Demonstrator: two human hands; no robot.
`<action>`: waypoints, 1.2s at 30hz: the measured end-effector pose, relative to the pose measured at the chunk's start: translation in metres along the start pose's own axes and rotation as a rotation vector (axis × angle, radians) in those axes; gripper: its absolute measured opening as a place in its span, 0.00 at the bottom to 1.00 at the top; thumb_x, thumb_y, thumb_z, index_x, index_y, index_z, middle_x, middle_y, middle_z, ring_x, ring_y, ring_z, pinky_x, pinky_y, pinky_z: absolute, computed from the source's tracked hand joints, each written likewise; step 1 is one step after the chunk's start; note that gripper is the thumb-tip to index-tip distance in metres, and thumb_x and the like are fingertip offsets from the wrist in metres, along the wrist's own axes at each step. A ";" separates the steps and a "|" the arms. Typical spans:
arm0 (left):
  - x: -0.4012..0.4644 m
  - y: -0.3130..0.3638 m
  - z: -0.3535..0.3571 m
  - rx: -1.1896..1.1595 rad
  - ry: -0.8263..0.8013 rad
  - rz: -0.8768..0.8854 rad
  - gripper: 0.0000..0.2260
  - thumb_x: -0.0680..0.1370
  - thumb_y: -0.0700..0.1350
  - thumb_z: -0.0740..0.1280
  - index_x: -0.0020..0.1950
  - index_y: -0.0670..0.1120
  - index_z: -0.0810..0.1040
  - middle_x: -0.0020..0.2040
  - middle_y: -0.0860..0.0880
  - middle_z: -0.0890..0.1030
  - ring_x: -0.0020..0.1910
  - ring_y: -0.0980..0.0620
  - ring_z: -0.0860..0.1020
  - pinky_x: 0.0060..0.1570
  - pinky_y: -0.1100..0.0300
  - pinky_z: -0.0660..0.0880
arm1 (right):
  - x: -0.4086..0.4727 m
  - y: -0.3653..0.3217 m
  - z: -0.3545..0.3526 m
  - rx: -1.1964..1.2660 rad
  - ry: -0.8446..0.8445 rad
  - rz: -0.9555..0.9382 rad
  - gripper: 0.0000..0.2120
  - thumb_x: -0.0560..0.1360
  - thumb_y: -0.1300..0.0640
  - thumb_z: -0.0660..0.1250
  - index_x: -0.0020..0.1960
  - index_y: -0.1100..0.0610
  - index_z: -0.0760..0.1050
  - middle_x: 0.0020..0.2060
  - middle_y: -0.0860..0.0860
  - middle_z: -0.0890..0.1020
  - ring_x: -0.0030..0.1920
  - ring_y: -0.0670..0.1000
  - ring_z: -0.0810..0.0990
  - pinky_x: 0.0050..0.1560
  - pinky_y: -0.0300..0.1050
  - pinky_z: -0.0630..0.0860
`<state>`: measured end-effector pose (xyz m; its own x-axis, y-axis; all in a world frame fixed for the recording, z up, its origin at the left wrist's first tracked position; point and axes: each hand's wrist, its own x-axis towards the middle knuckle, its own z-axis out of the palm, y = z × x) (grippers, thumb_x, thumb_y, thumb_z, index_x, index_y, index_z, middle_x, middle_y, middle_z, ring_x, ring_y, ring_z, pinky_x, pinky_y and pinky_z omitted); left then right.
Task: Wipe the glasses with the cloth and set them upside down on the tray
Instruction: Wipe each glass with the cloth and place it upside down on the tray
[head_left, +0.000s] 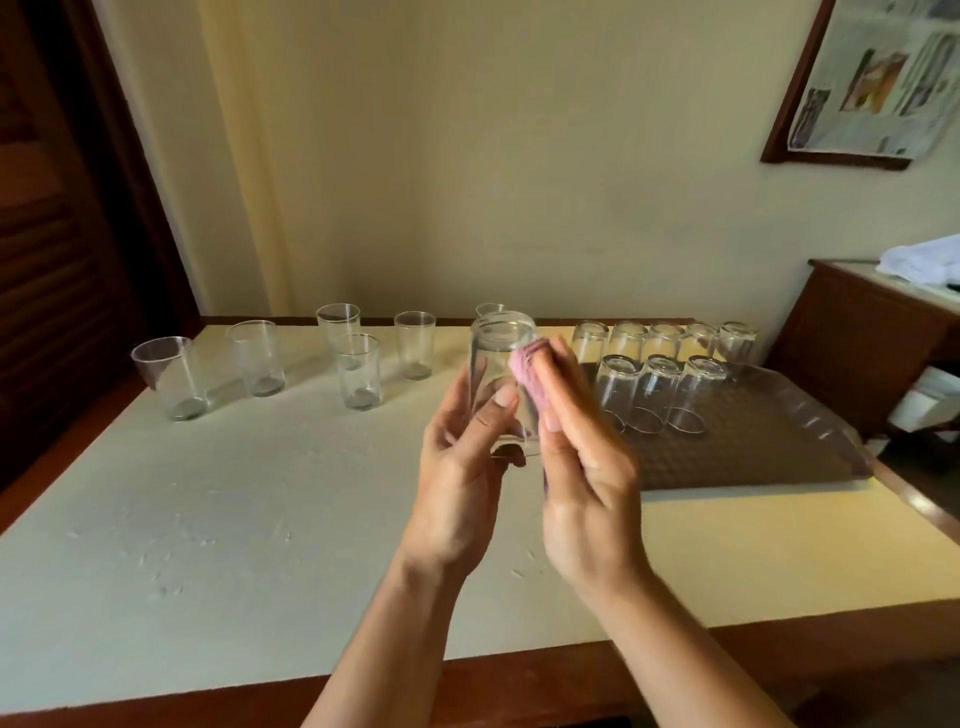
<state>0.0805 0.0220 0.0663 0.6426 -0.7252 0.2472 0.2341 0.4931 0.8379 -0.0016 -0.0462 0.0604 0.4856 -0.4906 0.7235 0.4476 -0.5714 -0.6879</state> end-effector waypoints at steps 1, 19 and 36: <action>0.003 0.003 -0.002 -0.008 -0.018 -0.018 0.27 0.78 0.51 0.71 0.75 0.43 0.73 0.61 0.42 0.82 0.50 0.42 0.75 0.55 0.45 0.69 | -0.011 0.002 0.004 -0.005 0.016 -0.004 0.20 0.83 0.68 0.56 0.75 0.64 0.68 0.79 0.57 0.66 0.78 0.55 0.66 0.77 0.53 0.66; -0.005 -0.007 -0.013 0.160 -0.186 -0.104 0.27 0.80 0.59 0.65 0.79 0.68 0.63 0.67 0.42 0.81 0.55 0.41 0.81 0.60 0.39 0.74 | 0.002 0.008 -0.006 -0.062 0.104 -0.028 0.19 0.83 0.67 0.57 0.74 0.63 0.67 0.77 0.58 0.67 0.79 0.51 0.65 0.77 0.46 0.64; -0.003 -0.009 -0.003 0.082 -0.063 -0.008 0.32 0.79 0.52 0.70 0.81 0.62 0.64 0.62 0.43 0.82 0.50 0.44 0.79 0.59 0.42 0.77 | 0.009 0.002 -0.008 -0.154 0.051 -0.084 0.19 0.84 0.67 0.57 0.74 0.63 0.67 0.76 0.56 0.69 0.79 0.52 0.65 0.77 0.43 0.64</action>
<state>0.0787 0.0216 0.0566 0.5934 -0.7590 0.2678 0.1770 0.4476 0.8765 -0.0028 -0.0572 0.0662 0.4105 -0.4673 0.7831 0.3626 -0.7043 -0.6103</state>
